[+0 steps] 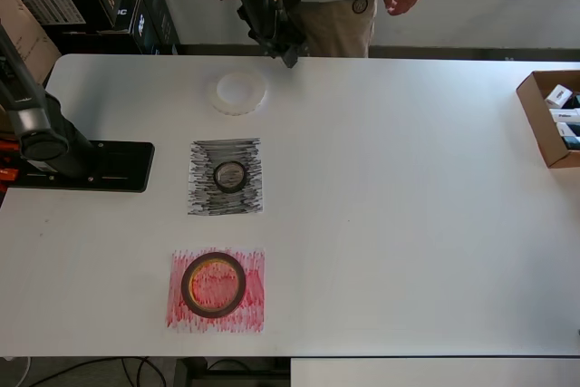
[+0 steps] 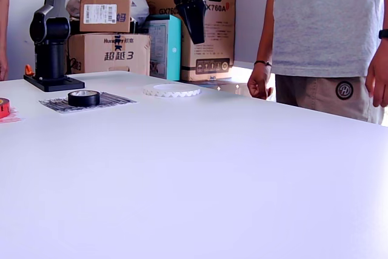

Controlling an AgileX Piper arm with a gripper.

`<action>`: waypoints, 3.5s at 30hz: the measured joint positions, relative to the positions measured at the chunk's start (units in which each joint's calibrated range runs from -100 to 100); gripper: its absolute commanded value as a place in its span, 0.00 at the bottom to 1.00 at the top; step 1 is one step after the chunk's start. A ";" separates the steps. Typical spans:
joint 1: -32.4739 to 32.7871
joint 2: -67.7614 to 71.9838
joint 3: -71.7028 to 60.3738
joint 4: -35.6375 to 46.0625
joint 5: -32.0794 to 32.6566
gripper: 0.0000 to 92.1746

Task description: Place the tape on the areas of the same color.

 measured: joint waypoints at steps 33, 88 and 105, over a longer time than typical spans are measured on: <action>-11.61 -35.31 22.35 -2.17 -12.42 0.53; -14.12 -91.84 68.29 -39.05 -21.60 0.54; -14.12 -112.90 78.50 -38.58 -22.24 0.54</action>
